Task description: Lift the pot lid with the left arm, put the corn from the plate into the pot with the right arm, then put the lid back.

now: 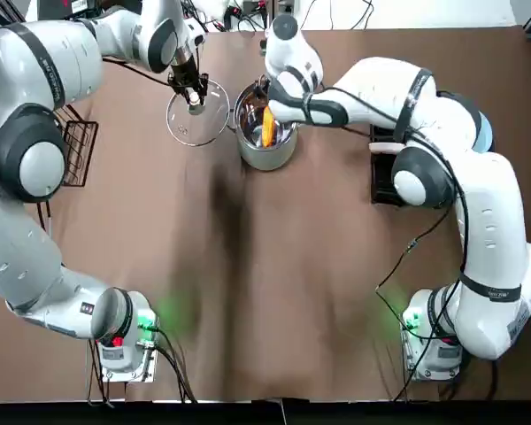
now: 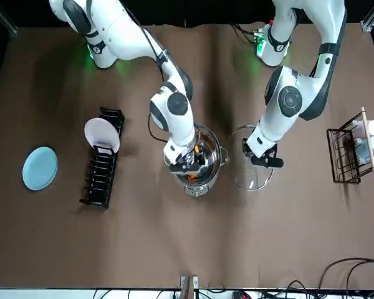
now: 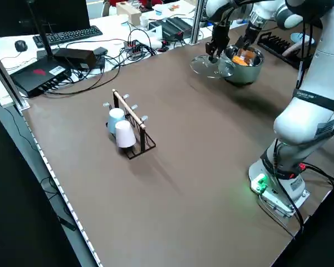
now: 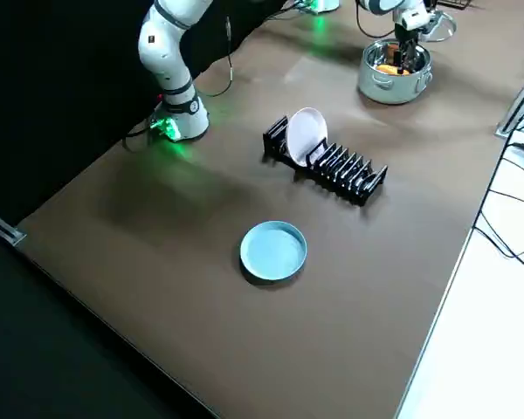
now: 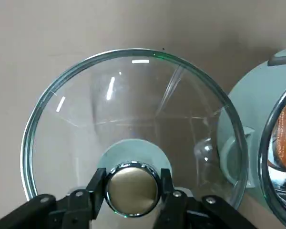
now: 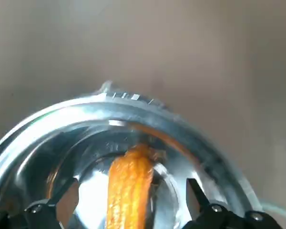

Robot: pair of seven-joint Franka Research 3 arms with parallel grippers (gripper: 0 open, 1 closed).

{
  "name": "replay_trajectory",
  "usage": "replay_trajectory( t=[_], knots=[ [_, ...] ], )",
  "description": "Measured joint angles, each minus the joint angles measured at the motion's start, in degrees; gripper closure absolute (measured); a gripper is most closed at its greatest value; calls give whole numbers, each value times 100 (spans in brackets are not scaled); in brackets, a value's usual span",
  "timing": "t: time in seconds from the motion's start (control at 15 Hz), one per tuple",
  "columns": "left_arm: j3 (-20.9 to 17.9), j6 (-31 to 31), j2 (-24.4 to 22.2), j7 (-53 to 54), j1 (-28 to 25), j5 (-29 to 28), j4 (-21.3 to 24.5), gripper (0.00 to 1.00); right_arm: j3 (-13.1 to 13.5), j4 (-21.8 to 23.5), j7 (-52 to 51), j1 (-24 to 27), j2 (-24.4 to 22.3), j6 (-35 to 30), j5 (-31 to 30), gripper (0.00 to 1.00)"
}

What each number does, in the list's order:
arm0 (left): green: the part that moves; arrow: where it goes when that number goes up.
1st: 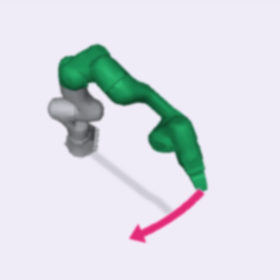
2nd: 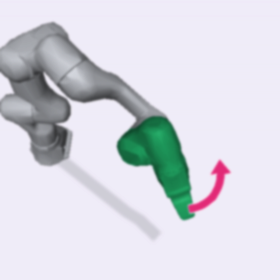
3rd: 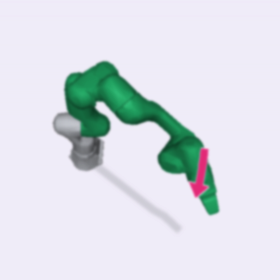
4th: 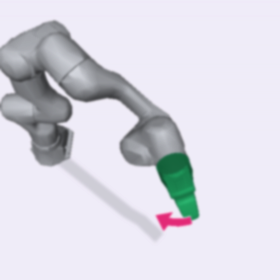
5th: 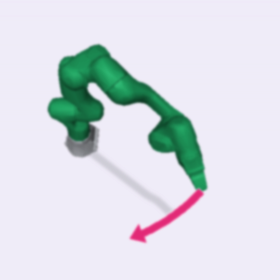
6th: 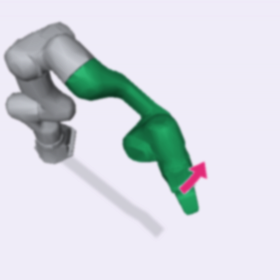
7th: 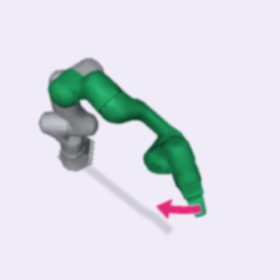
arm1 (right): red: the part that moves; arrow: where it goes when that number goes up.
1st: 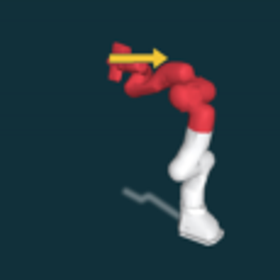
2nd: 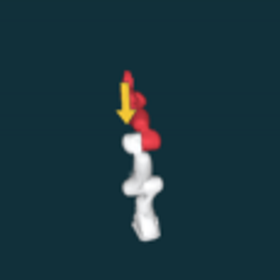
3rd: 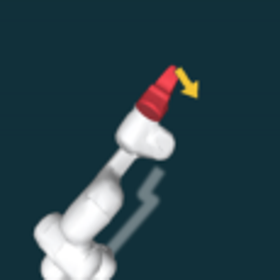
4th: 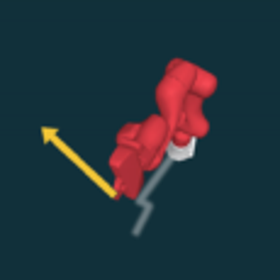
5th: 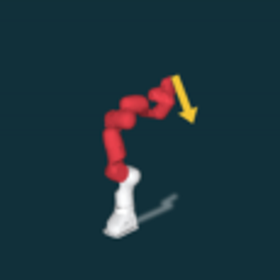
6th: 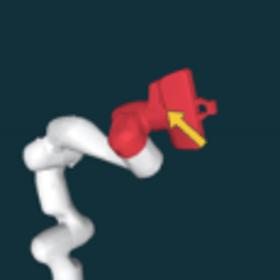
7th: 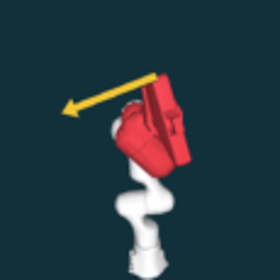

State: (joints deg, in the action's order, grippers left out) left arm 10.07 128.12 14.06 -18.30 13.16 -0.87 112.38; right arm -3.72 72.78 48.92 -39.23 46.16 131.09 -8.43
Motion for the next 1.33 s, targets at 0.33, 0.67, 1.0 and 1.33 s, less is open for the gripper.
replay_trajectory(
  t=[0.33, 0.67, 1.0, 1.33],
  knots=[
    [3, -597, -344, -91, -5, 17, -210, 50, -11, -71, -779, 417, -497, -1379, 4, 2],
    [339, -803, -541, -1271, 101, 59, -576, 50, -10, -127, -2780, 1186, -1241, -3345, 72, 2],
    [405, -802, -187, -2350, 895, -113, -1073, 50, -1, -5, -4281, 2411, -2201, -4130, 643, 0],
    [373, -783, 818, -3199, 1490, -776, -1994, 50, -9, 964, -4505, 3041, -3571, -4192, 744, 0]
  ],
)
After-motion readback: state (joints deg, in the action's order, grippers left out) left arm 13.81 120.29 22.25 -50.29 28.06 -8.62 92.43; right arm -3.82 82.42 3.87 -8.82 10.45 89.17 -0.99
